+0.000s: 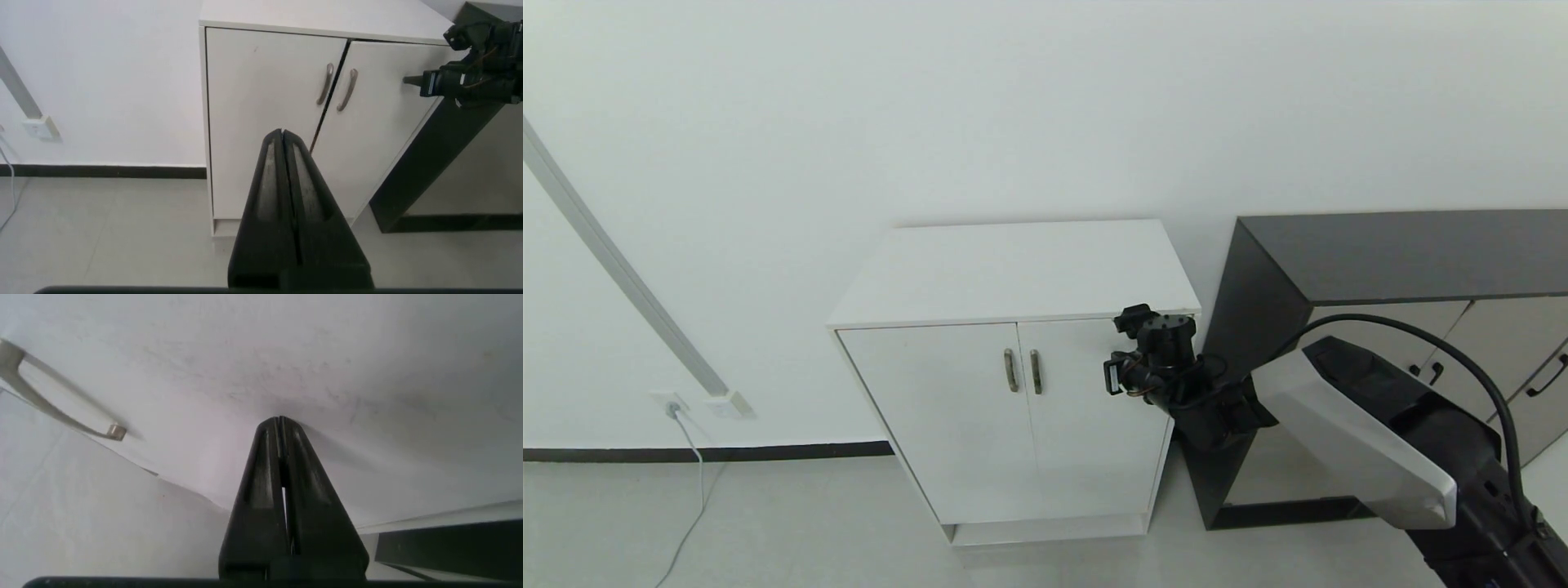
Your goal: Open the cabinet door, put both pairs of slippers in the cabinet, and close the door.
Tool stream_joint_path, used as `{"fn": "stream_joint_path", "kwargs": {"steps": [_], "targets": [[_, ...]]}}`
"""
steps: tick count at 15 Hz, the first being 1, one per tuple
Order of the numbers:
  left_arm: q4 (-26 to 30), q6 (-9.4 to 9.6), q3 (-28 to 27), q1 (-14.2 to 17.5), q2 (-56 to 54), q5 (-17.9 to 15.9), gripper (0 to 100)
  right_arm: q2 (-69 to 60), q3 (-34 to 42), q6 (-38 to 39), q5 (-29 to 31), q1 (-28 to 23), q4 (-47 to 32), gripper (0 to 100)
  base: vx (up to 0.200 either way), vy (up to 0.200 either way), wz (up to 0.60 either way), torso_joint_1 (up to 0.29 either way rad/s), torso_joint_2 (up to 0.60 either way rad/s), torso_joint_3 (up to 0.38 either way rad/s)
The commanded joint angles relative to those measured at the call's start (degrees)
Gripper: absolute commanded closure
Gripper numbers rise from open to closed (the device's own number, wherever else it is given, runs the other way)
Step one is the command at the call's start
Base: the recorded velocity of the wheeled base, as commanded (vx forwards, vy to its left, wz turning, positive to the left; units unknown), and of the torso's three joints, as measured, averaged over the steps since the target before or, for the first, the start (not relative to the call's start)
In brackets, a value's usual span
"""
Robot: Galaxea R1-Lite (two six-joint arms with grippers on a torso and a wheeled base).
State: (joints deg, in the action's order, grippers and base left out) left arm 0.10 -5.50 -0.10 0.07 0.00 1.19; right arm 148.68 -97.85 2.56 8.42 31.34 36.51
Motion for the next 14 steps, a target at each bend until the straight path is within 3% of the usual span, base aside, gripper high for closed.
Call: {"fn": "stream_joint_path", "kwargs": {"steps": [1,14], "targets": [[0.0,-0.04,0.0,0.0,0.1,0.0,100,0.2,-0.2,0.0,-0.1,0.0,0.1,100,0.000,0.000,0.00,0.000,0.00,0.000],[0.0,-0.04,0.0,0.0,0.0,0.1,100,2.0,-3.5,0.0,-0.1,-0.1,-1.4,100,0.000,0.000,0.00,0.000,0.00,0.000]]}}
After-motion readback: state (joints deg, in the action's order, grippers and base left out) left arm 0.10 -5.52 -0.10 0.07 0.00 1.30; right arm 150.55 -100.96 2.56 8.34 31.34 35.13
